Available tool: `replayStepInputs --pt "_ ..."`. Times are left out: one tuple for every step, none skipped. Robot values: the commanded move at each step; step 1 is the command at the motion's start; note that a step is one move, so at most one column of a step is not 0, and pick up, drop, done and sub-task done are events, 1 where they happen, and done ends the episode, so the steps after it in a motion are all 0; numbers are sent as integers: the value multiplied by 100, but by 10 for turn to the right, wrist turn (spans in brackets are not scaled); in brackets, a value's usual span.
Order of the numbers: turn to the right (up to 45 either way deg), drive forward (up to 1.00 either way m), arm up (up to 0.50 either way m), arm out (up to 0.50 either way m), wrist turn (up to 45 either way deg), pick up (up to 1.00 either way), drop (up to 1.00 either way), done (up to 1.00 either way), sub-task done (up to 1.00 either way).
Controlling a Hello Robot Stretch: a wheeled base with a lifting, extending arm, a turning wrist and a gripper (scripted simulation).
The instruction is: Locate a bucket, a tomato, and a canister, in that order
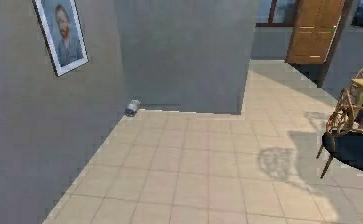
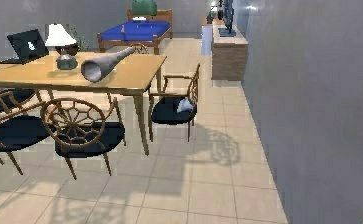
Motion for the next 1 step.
replayStepInputs --pt "90 0 0 0 0 0 0 0 0"
